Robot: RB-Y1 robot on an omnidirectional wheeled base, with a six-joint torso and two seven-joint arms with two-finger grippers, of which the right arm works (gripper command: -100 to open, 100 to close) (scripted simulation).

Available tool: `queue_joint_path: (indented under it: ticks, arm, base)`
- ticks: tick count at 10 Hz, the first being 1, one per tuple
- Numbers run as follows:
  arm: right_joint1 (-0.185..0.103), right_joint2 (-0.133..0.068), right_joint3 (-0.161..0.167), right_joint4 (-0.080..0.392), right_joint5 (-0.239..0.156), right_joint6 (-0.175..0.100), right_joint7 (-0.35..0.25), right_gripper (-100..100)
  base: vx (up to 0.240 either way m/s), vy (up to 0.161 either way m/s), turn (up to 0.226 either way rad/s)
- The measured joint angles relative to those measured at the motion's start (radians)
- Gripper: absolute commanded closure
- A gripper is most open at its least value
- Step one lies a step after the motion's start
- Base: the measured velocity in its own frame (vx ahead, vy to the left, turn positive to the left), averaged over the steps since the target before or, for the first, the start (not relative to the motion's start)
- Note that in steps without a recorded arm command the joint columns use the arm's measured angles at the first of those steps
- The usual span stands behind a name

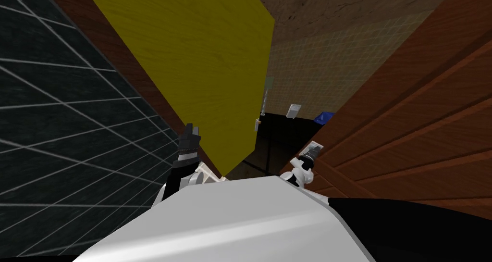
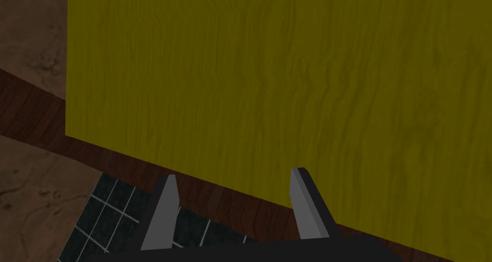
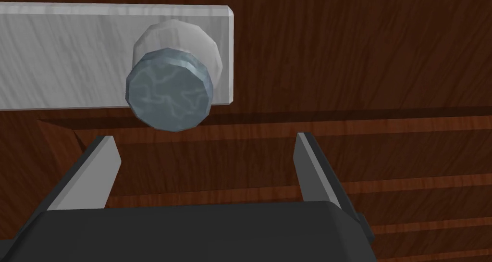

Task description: Push the door open

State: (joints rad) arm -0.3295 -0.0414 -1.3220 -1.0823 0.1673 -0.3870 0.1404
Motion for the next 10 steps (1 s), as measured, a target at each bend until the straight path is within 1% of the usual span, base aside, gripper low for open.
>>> queue_joint_path:
  ticks: [2,3,4,5,10]
  arm:
    - [-0.010,0.017,-0.037,-0.021,-0.004,0.002,0.021,-100]
    - [-0.017,0.026,-0.055,-0.023,-0.006,-0.002,0.033,-100]
    - [-0.026,0.034,-0.075,-0.017,-0.008,-0.010,0.046,-100]
    - [-0.028,0.035,-0.077,-0.016,-0.008,-0.012,0.049,100]
    - [-0.024,0.037,-0.077,-0.014,-0.008,-0.007,0.045,100]
  base:
    - [0.015,-0.186,0.142]
    - [0.030,-0.165,0.156]
    - [0.017,-0.072,0.040]
    - [-0.004,0.011,-0.031]
    - [-0.003,0.013,-0.004]
